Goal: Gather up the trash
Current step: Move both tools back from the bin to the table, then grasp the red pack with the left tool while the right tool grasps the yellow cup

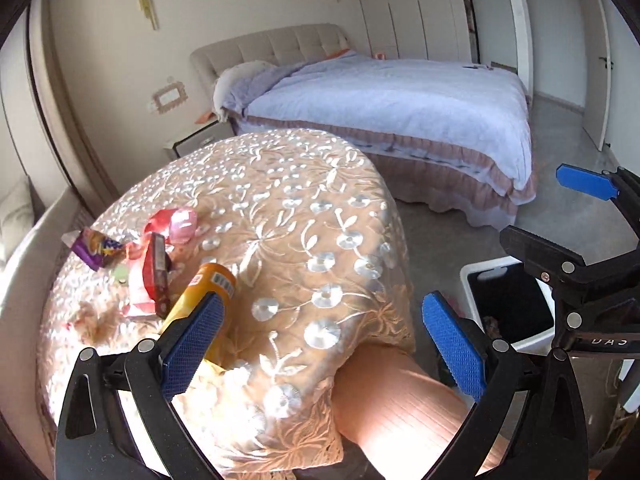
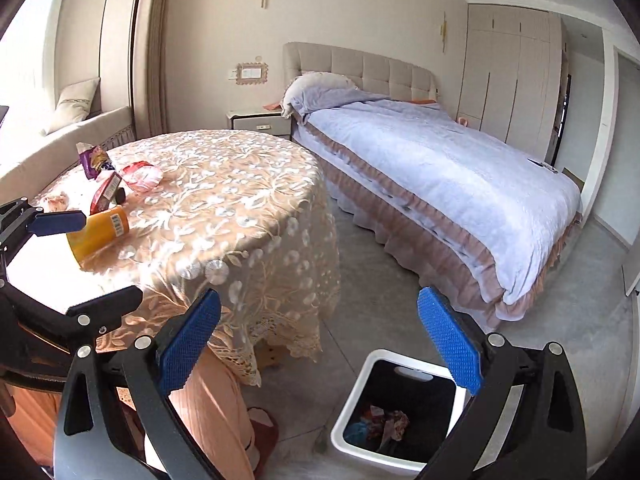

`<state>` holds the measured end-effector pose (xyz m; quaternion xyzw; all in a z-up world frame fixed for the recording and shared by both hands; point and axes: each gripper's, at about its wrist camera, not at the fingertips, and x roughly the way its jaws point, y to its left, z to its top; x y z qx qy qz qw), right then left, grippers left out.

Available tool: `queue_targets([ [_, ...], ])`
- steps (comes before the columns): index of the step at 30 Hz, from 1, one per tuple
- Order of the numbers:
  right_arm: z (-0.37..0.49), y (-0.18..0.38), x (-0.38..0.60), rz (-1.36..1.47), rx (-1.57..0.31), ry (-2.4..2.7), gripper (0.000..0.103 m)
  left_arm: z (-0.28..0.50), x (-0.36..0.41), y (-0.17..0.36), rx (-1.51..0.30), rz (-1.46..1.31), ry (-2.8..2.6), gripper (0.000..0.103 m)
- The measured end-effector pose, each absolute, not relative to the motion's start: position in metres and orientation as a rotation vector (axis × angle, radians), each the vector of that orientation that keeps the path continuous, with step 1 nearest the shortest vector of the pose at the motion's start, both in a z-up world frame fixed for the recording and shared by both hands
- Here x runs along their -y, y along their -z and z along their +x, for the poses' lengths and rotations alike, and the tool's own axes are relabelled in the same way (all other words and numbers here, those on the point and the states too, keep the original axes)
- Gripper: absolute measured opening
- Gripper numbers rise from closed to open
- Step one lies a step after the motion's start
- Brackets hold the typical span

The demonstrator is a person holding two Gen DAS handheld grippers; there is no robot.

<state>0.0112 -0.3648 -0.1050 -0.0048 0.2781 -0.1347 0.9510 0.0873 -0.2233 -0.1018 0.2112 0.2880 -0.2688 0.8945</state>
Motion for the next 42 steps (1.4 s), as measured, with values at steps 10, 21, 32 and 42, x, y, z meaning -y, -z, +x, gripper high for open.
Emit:
queue_targets([
  [10,0.062,0.094,0.289,-0.039,-0.585,0.154,0.098,0.129,0.13,0.088,-0.584,0.342,0.367,0.098],
  [21,0.135,0.109,0.241,0.155,-0.754,-0.023,0.098,0.23,0.082,0.102,-0.749,0.174,0.404,0.098],
  [32,0.176,0.136,0.21,0.268,-0.879,-0.094,0.098,0.282,0.112,0.131,-0.858,0.235,0.451,0.078],
  [42,0.17,0.148,0.202,0.235,-0.782,-0.113,0.026,0.285,0.096,0.137,-0.869,0.144,0.432,0.05],
])
